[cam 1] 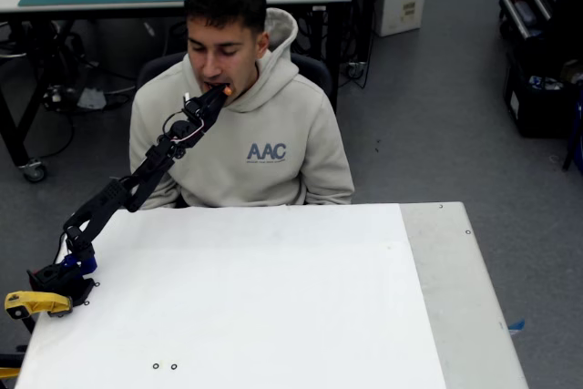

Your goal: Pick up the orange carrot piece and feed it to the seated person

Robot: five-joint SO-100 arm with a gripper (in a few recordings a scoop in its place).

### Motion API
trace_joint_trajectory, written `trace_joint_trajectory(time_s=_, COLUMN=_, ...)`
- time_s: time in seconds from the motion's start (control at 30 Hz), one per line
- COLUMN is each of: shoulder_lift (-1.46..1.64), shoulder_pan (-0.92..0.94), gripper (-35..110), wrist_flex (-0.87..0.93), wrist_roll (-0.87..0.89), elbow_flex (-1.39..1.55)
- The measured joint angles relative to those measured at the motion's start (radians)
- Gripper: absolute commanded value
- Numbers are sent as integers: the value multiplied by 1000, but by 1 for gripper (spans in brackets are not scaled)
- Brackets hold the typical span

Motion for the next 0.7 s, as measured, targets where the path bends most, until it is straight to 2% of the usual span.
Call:
trace_joint_trajectory(time_s=0.13, shoulder_lift=0, shoulder_pan=2, gripper=4, wrist_flex=0, wrist_roll=0, elbow_flex=0)
trace_joint_trajectory(time_s=0.4, shoulder_lift=0, shoulder_pan=14, gripper=30, wrist_flex=0, wrist_roll=0, elbow_flex=0)
trace_joint_trajectory(time_s=0.7, shoulder_lift=0, shoulder_pan=26, gripper=25, wrist_flex=0, wrist_roll=0, elbow_flex=0)
